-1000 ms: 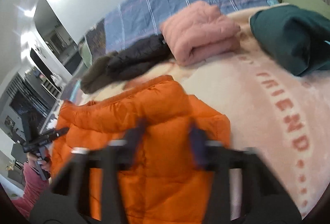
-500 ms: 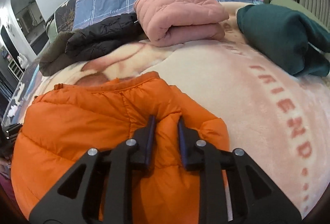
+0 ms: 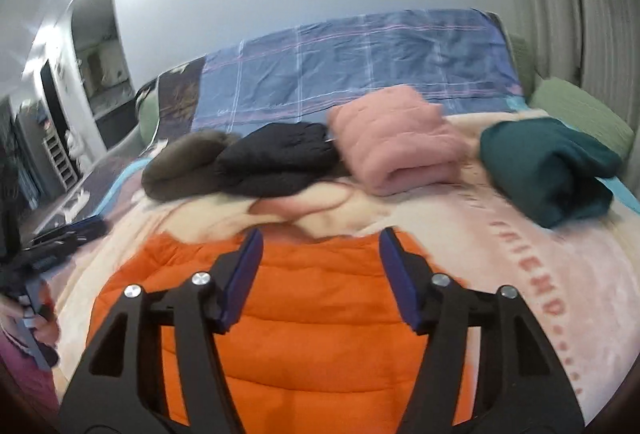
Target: Fold large clothes
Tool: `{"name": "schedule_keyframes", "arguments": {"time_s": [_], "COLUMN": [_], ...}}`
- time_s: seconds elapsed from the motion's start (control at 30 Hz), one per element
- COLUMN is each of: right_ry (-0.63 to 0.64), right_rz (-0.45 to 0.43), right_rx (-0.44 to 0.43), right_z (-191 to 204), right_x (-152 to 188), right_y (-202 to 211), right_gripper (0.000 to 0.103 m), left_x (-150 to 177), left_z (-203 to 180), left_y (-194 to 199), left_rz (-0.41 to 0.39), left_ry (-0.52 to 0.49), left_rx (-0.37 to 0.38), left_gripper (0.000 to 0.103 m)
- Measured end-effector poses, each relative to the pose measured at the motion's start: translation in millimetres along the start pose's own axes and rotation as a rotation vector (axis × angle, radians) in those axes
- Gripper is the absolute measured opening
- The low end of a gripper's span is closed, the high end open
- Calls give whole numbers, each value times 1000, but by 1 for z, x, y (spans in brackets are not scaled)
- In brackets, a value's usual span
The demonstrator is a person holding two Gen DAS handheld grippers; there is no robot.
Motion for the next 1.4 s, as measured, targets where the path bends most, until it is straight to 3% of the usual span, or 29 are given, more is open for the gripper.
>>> {"name": "schedule_keyframes", "arguments": {"time_s": [0.03, 0.1, 0.13, 0.17, 0.23, 0.3, 0.43, 1.17, 1.4], "right_ry": [32, 77, 121, 126, -36, -103, -34, -49, -38], "right_rz": [28, 77, 121, 157, 177, 190, 190, 217, 220], "right_rx": [35, 131, 242, 289, 186, 148, 175, 166, 173], "right_z": [8, 5, -7, -20, -50, -60, -51, -51, -51], "right_x": [8, 24, 43, 59, 80, 82, 83, 96, 97], "right_y": [-13, -39, -62, -78, -93, -93, -97, -101, -103], "right_gripper": [60, 60, 60, 61, 61, 63, 64, 64, 65], "left_x": [8, 32, 48, 66, 78, 79, 86, 89, 73], "left_z": [-11, -19, -15, -6, 19, 28, 23, 27, 24], "left_y": [-16, -49, -68, -82, -86, -86, -91, -90, -75], "left_rz": [39, 130, 190, 234, 200, 199, 194, 202, 185], "left_ry": [-27, -92, -121, -123, 46, 84, 46, 71, 138], "left_rx": [-13, -114, -184, -233, -158, -167, -180, -155, -114], "left_gripper": [36, 36, 39, 41, 41, 41, 41, 41, 40]}}
Point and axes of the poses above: each gripper's, at about its wrist camera, not at the fingertips, and y roughly against the way its jaws point, z to its left, x to its underside, the point moved 2 cm from there along -y, roughly the way its jaws point, and after that the axes turned 10 degrees about -z, right-handed, at the moved point
